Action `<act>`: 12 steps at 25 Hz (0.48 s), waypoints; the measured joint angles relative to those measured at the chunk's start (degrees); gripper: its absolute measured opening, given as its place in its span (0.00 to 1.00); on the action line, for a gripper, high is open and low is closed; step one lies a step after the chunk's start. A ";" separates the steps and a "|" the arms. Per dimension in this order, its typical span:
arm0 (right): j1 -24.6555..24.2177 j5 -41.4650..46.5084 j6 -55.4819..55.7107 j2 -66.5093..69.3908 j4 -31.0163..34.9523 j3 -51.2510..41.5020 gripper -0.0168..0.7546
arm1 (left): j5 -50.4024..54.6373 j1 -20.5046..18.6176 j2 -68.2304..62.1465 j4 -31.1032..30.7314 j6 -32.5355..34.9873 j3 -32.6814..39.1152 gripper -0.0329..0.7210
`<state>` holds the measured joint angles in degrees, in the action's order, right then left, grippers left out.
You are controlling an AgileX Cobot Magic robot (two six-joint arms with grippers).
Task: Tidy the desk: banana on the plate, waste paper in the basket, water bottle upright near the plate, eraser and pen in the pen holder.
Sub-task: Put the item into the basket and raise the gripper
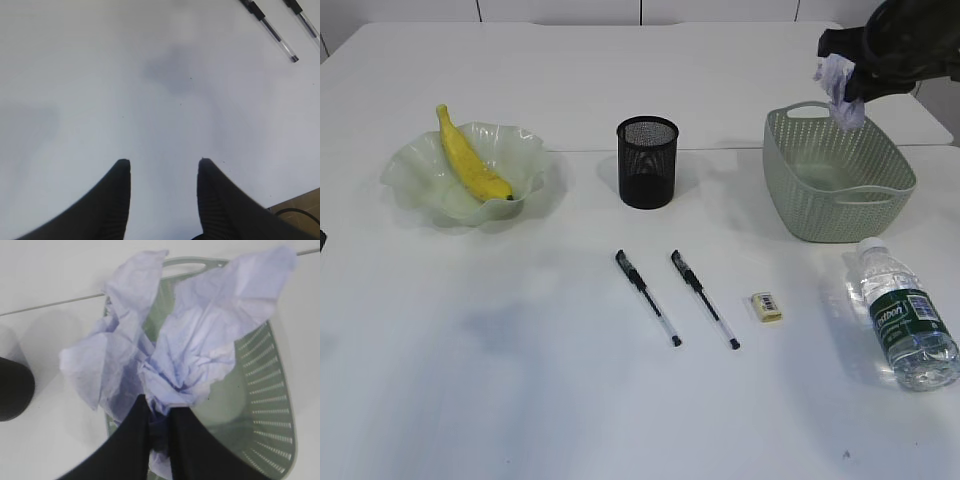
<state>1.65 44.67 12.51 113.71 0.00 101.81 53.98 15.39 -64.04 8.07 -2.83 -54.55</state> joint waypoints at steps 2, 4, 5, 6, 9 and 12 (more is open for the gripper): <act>-0.09 -0.14 1.01 0.98 -1.17 0.00 0.12 | 0.00 0.00 0.00 0.00 0.00 0.00 0.45; -0.11 -0.27 2.27 2.44 -1.81 0.00 0.14 | 0.02 0.00 0.00 0.00 0.00 0.00 0.45; -0.11 -0.37 3.06 2.99 -2.21 0.00 0.17 | 0.12 0.00 0.00 0.00 0.00 0.00 0.45; -0.11 -0.37 3.71 3.43 -2.74 0.00 0.19 | 0.24 0.00 0.00 0.00 0.00 0.00 0.45; -0.11 -0.89 5.06 4.15 -3.46 0.00 0.33 | 0.89 0.00 0.00 0.00 0.00 0.00 0.45; -0.11 -1.60 5.80 4.20 -4.00 0.00 0.44 | 1.01 0.00 0.00 0.10 0.00 0.00 0.45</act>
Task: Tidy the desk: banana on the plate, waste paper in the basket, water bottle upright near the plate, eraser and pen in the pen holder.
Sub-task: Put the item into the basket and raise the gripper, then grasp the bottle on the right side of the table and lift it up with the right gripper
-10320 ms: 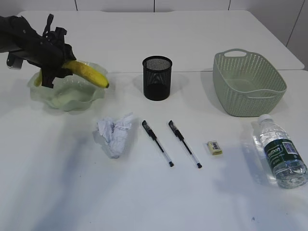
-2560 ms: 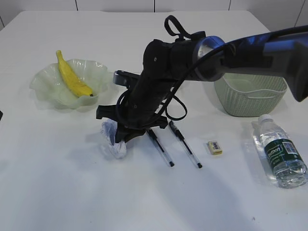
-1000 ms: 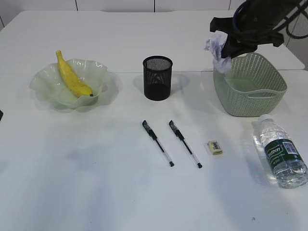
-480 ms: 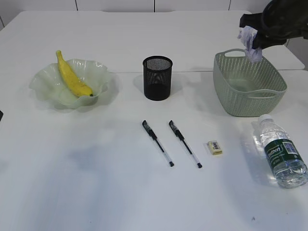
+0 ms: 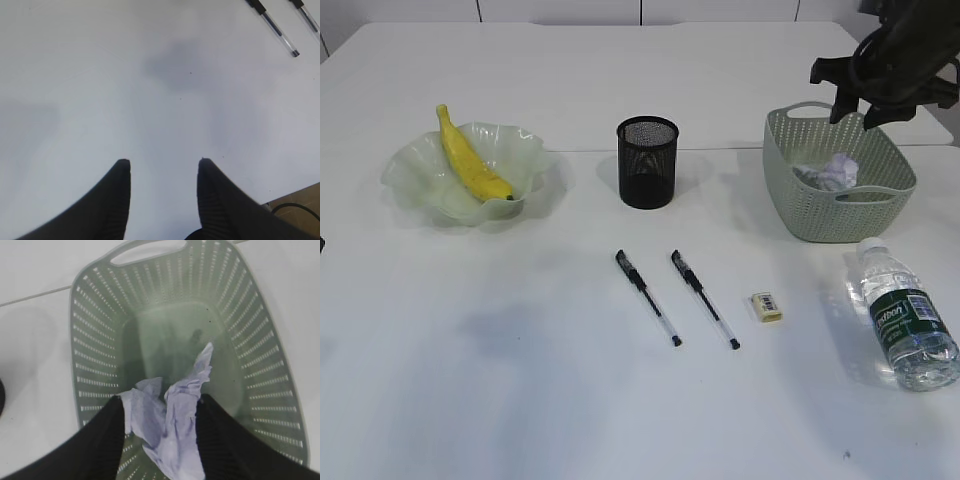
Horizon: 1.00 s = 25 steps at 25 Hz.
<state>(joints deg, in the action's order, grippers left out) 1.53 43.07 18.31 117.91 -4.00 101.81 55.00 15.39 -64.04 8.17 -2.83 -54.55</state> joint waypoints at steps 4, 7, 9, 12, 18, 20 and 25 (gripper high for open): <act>0.00 -0.08 0.87 0.00 0.26 0.00 0.55 | 0.00 0.00 0.00 0.00 0.00 0.00 0.45; -0.04 2.31 1.07 0.00 1.84 0.00 0.57 | 0.00 0.00 0.00 0.00 0.00 0.00 0.45; -0.04 4.33 1.07 -0.49 2.92 0.00 0.58 | 0.00 0.00 0.00 0.00 0.00 0.00 0.45; -0.04 6.02 -0.59 -2.45 4.97 0.00 0.58 | 0.00 0.00 0.00 0.00 0.00 0.00 0.45; 0.11 10.07 -2.63 -7.80 6.56 0.00 0.58 | -0.10 0.00 0.00 0.00 0.00 0.00 0.45; 0.50 11.91 -3.57 -9.52 6.56 0.00 0.58 | -0.10 0.00 0.00 -0.11 0.00 0.00 0.45; 3.52 16.03 -4.51 -13.66 6.56 0.00 0.58 | -0.10 0.00 0.00 -0.11 0.00 0.00 0.45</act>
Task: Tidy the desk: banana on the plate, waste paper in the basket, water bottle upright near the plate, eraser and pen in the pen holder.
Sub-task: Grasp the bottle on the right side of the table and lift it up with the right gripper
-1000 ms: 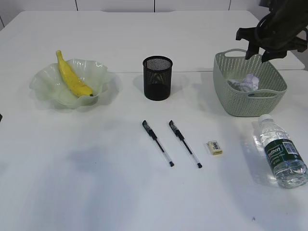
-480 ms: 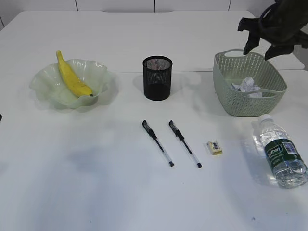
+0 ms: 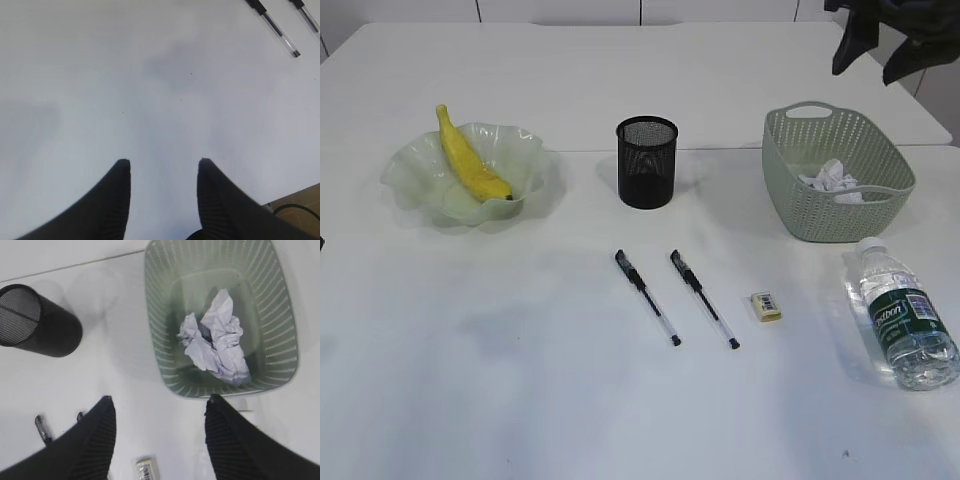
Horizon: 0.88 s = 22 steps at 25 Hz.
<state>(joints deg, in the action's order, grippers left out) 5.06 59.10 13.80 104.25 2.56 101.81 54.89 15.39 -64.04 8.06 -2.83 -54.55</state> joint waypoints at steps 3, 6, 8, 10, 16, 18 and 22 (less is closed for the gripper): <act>2.36 2.42 -0.24 -1.99 -0.85 0.00 0.58 | 0.00 0.00 0.00 0.00 0.00 0.00 0.45; 4.42 5.63 -0.72 -3.53 -3.37 0.00 0.58 | 0.00 0.00 0.00 -0.23 0.00 0.00 0.45; 5.08 9.10 -1.05 -4.30 -4.68 0.00 0.58 | -0.60 0.00 0.00 -0.34 0.00 0.00 0.45; 5.18 11.24 -1.39 -5.23 -5.70 0.00 0.58 | -1.17 0.00 0.00 -0.47 0.00 0.00 0.45; 5.18 12.36 -1.99 -10.09 -6.85 0.00 0.58 | -1.67 0.00 0.00 -1.57 0.00 0.00 0.45; 5.18 12.40 -2.74 -11.24 -7.45 0.00 0.58 | -1.67 0.00 0.00 -1.70 0.00 0.00 0.45; 5.18 12.51 -3.35 -13.32 -8.32 0.00 0.58 | -1.67 0.00 0.00 -1.92 0.00 0.00 0.45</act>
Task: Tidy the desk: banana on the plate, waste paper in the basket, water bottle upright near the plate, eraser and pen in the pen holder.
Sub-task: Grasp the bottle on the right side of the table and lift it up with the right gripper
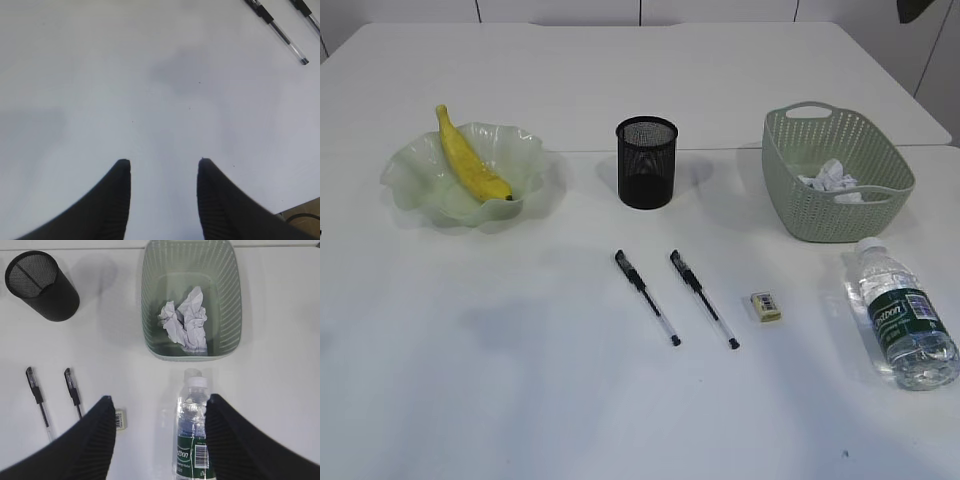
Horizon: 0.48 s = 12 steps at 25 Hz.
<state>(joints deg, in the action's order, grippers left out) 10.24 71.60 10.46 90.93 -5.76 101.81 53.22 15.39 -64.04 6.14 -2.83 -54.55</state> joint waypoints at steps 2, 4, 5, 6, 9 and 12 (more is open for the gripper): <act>0.00 0.13 -0.12 -0.95 0.00 0.00 0.58 | 0.00 0.00 0.00 0.00 0.00 0.00 0.45; 0.00 0.13 -0.34 -1.96 0.00 -0.64 0.58 | 0.20 0.00 0.00 0.00 0.00 0.00 0.45; 0.00 0.13 -0.33 -2.55 0.00 -1.26 0.58 | 0.18 0.00 0.00 0.00 0.00 0.00 0.45; 0.00 0.13 -0.56 -3.12 0.00 -2.23 0.58 | 0.22 0.00 0.00 0.00 0.00 0.00 0.45; 0.00 0.13 -0.88 -4.84 0.00 -6.14 0.58 | 0.71 0.00 0.00 0.00 0.00 0.00 0.45; 0.00 0.13 -1.11 -7.08 0.00 -11.36 0.58 | 1.06 0.00 0.00 0.00 0.00 0.00 0.45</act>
<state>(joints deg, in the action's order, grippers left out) 10.24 71.73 9.34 83.85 -5.76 90.45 54.28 15.39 -64.04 6.14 -2.83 -54.55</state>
